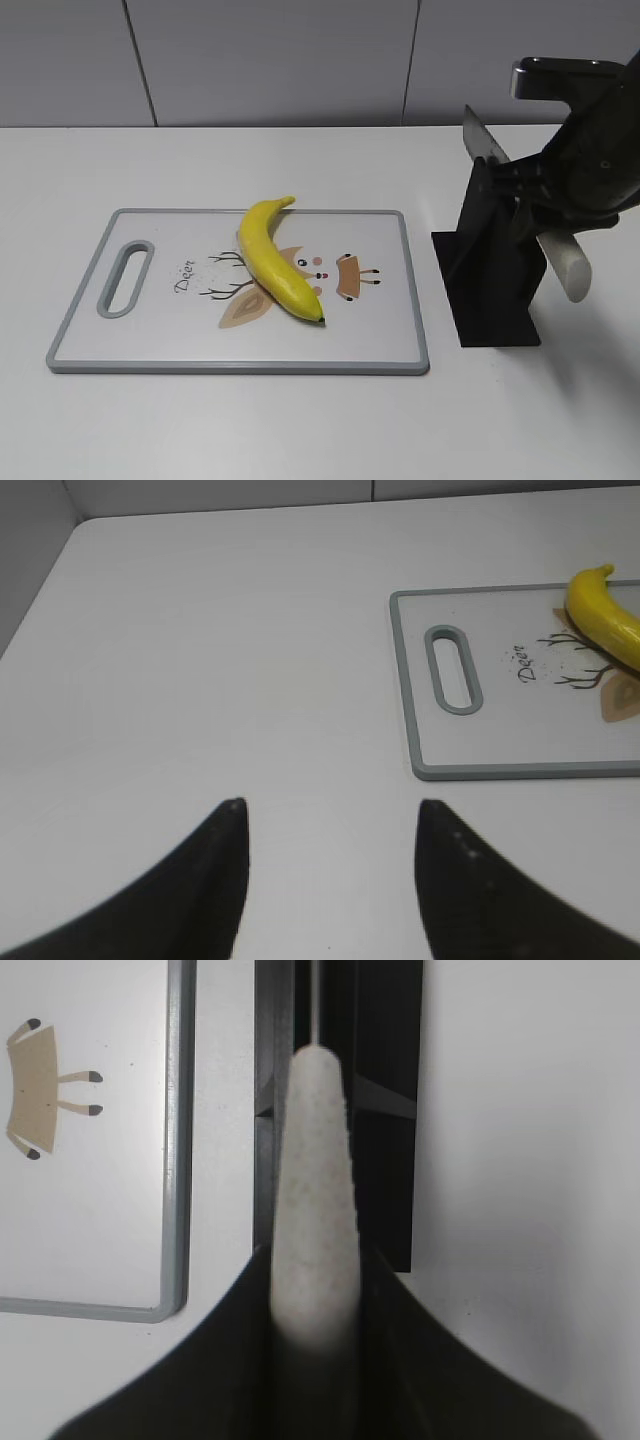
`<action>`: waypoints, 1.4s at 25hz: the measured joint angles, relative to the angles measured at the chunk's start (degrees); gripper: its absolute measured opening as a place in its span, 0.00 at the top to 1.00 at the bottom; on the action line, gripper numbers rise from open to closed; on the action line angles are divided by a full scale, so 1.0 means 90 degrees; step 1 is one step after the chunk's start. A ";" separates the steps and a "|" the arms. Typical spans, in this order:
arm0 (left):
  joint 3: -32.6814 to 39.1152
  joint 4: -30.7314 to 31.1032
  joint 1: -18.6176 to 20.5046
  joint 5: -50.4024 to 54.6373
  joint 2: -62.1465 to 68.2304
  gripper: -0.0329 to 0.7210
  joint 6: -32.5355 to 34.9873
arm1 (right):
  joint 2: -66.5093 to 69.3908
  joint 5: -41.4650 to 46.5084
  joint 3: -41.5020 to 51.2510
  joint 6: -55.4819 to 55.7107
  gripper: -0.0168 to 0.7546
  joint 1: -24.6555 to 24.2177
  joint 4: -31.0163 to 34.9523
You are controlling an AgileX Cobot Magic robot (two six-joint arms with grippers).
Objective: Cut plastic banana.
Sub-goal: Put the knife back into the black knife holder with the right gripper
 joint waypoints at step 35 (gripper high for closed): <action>0.0000 0.0001 0.0000 -0.0011 0.0000 0.27 -0.0006 | -0.3853 0.1237 0.1588 -0.2502 0.21 0.0000 0.0498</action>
